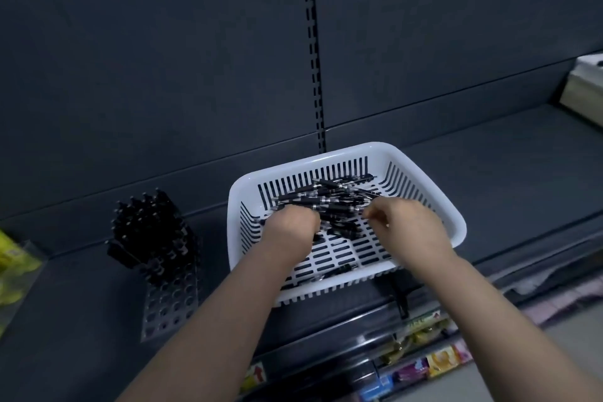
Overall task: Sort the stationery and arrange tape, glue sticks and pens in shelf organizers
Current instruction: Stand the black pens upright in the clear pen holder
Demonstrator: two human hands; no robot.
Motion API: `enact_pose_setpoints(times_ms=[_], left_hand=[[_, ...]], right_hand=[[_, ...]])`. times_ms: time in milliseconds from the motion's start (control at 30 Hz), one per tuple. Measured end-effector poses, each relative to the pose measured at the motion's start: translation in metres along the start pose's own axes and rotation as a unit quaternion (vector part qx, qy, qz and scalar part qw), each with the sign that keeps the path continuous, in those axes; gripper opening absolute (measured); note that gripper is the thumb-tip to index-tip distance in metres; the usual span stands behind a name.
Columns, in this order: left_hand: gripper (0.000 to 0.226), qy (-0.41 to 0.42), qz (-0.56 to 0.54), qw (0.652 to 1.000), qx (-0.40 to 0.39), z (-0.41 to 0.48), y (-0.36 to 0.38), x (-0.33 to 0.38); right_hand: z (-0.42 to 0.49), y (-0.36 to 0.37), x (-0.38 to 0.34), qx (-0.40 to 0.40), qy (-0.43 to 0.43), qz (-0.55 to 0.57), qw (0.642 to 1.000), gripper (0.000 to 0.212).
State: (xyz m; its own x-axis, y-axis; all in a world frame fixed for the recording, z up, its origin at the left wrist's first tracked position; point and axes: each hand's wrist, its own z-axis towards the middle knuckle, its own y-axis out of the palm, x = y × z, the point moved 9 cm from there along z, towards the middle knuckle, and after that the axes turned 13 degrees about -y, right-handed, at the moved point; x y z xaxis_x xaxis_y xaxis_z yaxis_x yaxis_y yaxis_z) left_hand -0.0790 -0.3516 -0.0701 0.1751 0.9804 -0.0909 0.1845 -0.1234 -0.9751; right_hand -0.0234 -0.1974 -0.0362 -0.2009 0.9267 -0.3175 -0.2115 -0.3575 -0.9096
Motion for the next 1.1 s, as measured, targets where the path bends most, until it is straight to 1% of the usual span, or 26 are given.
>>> enact_pose_setpoints(times_ms=[67, 133, 167, 200, 267, 333, 400, 467, 633, 767, 833, 900, 933, 967, 1033, 1100], left_hand=[[0.024, 0.003, 0.04, 0.999, -0.001, 0.002, 0.004, 0.003], [0.021, 0.027, 0.04, 0.998, 0.04, -0.001, -0.001, 0.003], [0.02, 0.038, 0.006, 0.996, 0.078, -0.004, -0.008, 0.001], [0.019, 0.041, -0.053, 0.99, 0.124, -0.008, -0.019, -0.003], [0.018, 0.023, -0.188, 0.958, 0.218, -0.021, -0.046, -0.02], [0.018, -0.018, -0.288, 0.92, 0.265, -0.032, -0.066, -0.039], [0.021, -0.045, -0.359, 0.89, 0.276, -0.041, -0.077, -0.054], [0.022, -0.054, -0.395, 0.872, 0.283, -0.051, -0.084, -0.065], [0.022, -0.07, -0.411, 0.86, 0.294, -0.065, -0.085, -0.081], [0.021, -0.07, -0.434, 0.852, 0.285, -0.068, -0.083, -0.084], [0.021, -0.064, -0.443, 0.849, 0.281, -0.068, -0.084, -0.085], [0.019, -0.06, -0.456, 0.841, 0.284, -0.07, -0.086, -0.089], [0.018, -0.059, -0.462, 0.836, 0.289, -0.072, -0.089, -0.093], [0.018, -0.058, -0.467, 0.83, 0.298, -0.075, -0.092, -0.098], [0.021, -0.06, -0.47, 0.816, 0.331, -0.083, -0.1, -0.113], [0.027, -0.07, -0.47, 0.796, 0.375, -0.097, -0.11, -0.135]], right_hand=[[0.005, 0.004, 0.001, -0.023, -0.009, 0.001, 1.0, 0.014], [0.012, 0.01, 0.0, -0.054, -0.023, -0.012, 0.998, 0.014], [0.017, 0.013, -0.002, -0.071, -0.03, -0.022, 0.997, 0.016], [0.022, 0.017, -0.004, -0.087, -0.036, -0.031, 0.995, 0.017], [0.032, 0.026, -0.011, -0.117, -0.049, -0.047, 0.991, 0.02], [0.038, 0.036, -0.017, -0.145, -0.052, -0.063, 0.986, 0.02], [0.042, 0.046, -0.021, -0.168, -0.051, -0.086, 0.981, 0.019], [0.043, 0.051, -0.022, -0.184, -0.043, -0.104, 0.977, 0.02], [0.041, 0.052, -0.026, -0.189, -0.046, -0.114, 0.974, 0.023], [0.037, 0.056, -0.03, -0.237, -0.032, -0.112, 0.964, 0.023], [0.035, 0.056, -0.028, -0.249, -0.017, -0.093, 0.964, 0.02], [0.034, 0.053, -0.029, -0.234, -0.003, -0.038, 0.971, 0.014], [0.035, 0.051, -0.032, -0.214, -0.002, -0.001, 0.977, 0.012], [0.037, 0.046, -0.038, -0.184, -0.007, 0.038, 0.982, 0.011], [0.044, 0.029, -0.057, -0.099, -0.029, 0.116, 0.988, 0.014], [0.051, 0.007, -0.084, -0.009, -0.065, 0.188, 0.98, 0.014]])
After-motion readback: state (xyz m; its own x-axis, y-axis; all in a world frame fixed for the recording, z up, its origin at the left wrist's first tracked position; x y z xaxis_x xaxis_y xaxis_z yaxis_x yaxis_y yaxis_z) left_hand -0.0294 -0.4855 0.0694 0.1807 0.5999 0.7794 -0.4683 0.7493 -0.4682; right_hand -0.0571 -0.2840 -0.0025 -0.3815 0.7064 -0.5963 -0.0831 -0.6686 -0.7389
